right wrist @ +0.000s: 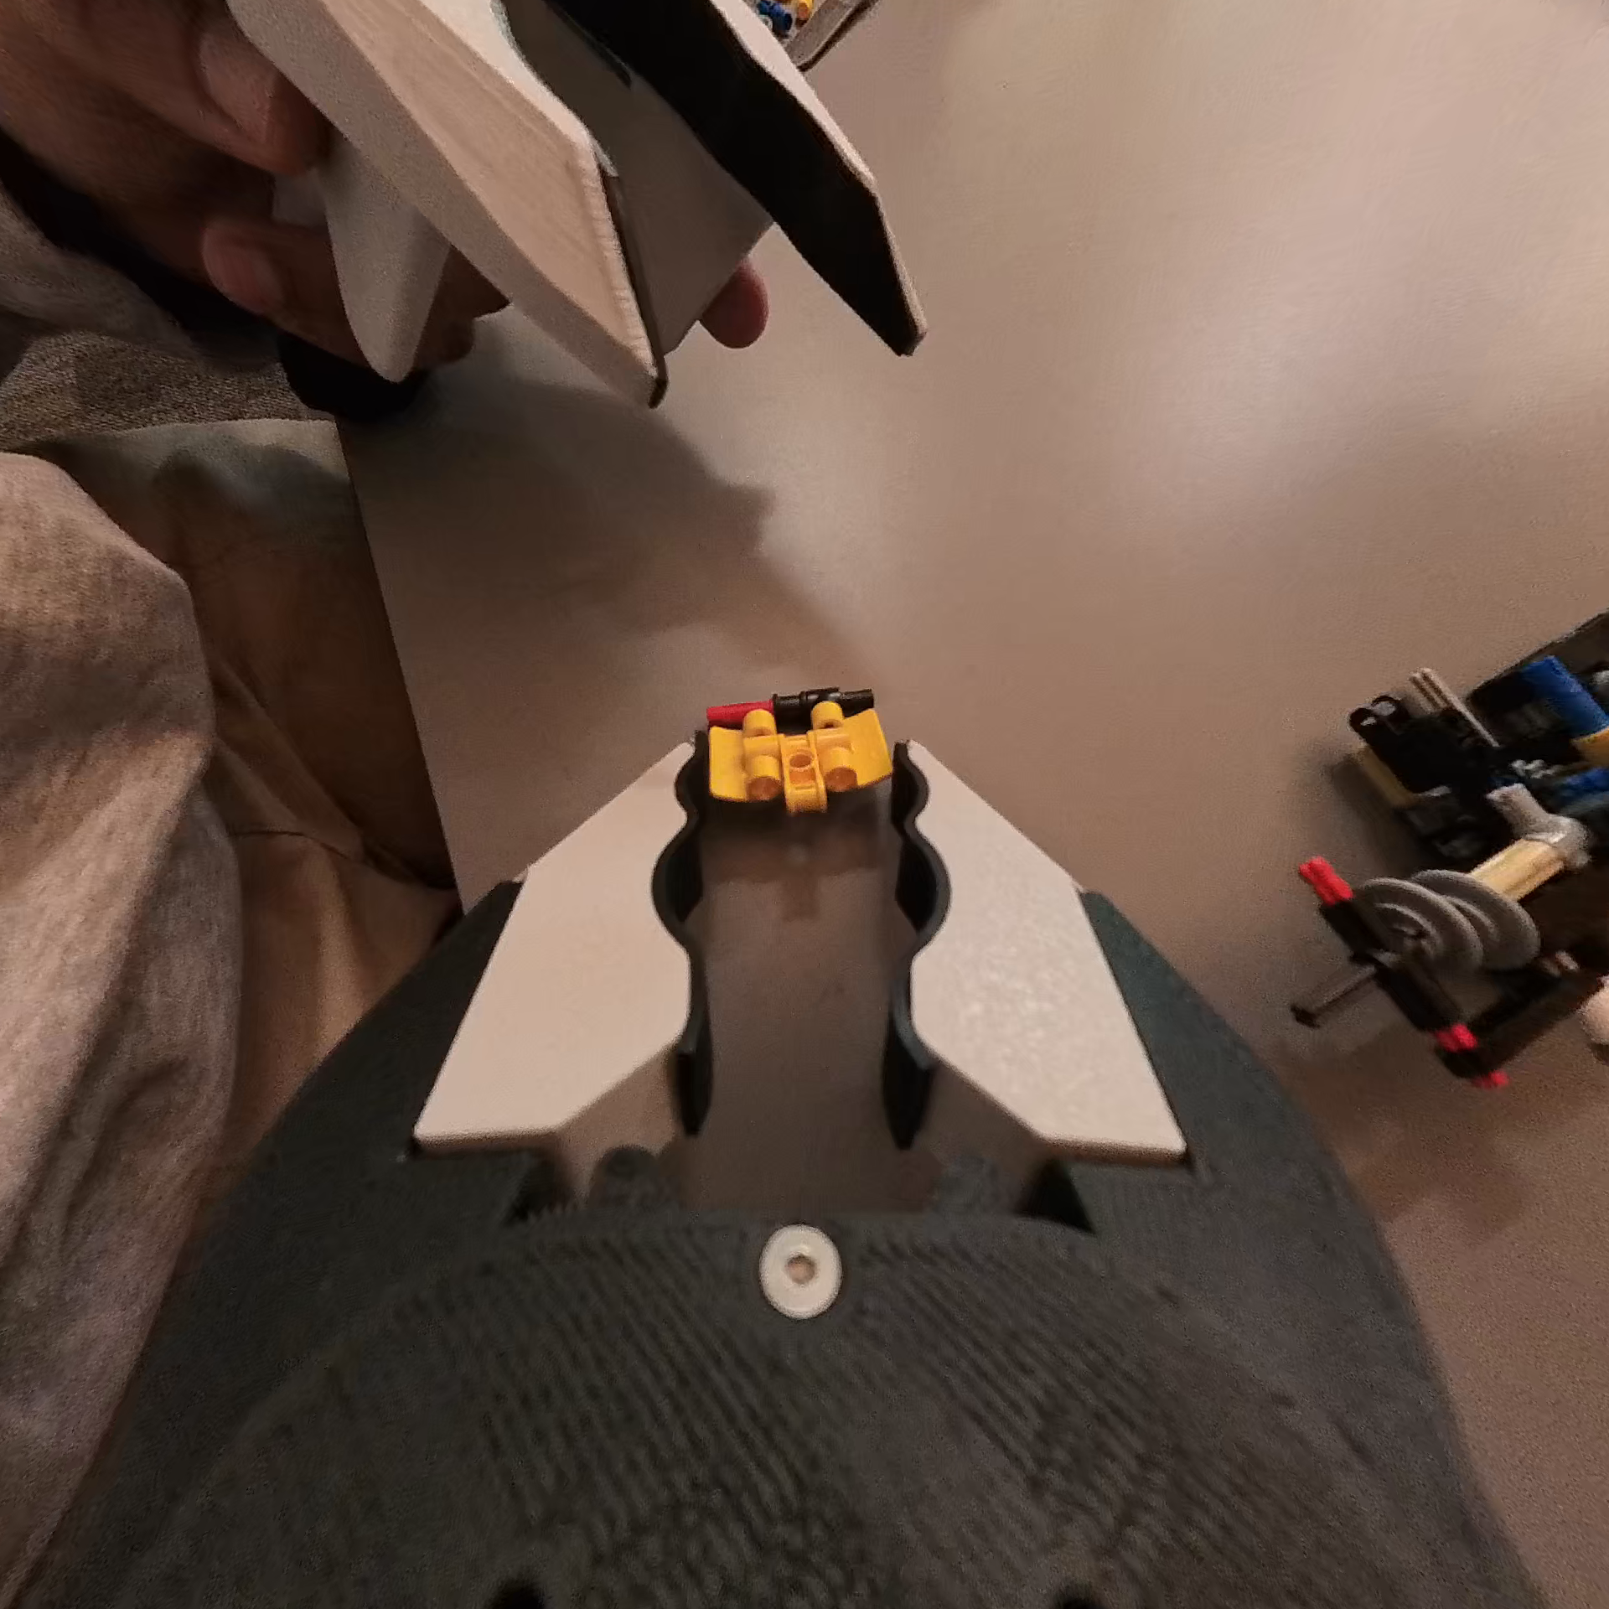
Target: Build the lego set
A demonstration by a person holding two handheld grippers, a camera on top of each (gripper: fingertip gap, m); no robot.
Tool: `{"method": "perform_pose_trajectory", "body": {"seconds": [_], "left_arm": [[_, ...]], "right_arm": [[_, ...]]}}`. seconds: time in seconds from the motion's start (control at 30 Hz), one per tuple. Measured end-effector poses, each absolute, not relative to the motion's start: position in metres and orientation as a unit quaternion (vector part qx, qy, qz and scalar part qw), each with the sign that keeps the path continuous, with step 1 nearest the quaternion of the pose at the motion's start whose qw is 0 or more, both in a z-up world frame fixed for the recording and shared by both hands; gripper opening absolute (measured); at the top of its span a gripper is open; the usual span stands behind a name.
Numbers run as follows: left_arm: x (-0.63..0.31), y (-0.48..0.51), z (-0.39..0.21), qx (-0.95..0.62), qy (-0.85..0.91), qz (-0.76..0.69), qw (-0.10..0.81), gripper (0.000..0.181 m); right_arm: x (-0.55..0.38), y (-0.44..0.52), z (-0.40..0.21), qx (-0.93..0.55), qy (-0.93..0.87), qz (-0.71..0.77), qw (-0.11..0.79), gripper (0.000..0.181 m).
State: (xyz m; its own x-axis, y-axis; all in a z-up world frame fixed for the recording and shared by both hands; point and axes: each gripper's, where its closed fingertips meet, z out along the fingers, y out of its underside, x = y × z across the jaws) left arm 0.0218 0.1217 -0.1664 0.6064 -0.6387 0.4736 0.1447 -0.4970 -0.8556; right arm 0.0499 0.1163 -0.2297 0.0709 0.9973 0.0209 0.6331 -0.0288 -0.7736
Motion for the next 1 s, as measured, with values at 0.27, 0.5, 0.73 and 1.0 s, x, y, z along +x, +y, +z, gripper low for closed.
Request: {"method": "perform_pose_trajectory", "body": {"seconds": [0.27,0.5,0.73,1.0], "left_arm": [[0.0216,0.1219,-0.1665,-0.760,0.161,-0.414,0.474,0.062],[0.0225,0.1212,-0.1669,-0.761,0.162,-0.416,0.471,0.062],[0.0230,0.1210,-0.1671,-0.761,0.163,-0.415,0.471,0.062],[0.0230,0.1208,-0.1670,-0.762,0.165,-0.412,0.472,0.062]], "right_arm": [[0.0499,0.1159,-0.2315,-0.658,-0.623,0.279,0.318,0.041],[0.0499,0.1162,-0.2323,-0.659,-0.624,0.275,0.318,0.041],[0.0501,0.1175,-0.2324,-0.661,-0.622,0.271,0.321,0.041],[0.0509,0.1167,-0.2285,-0.656,-0.620,0.285,0.323,0.047]]}}
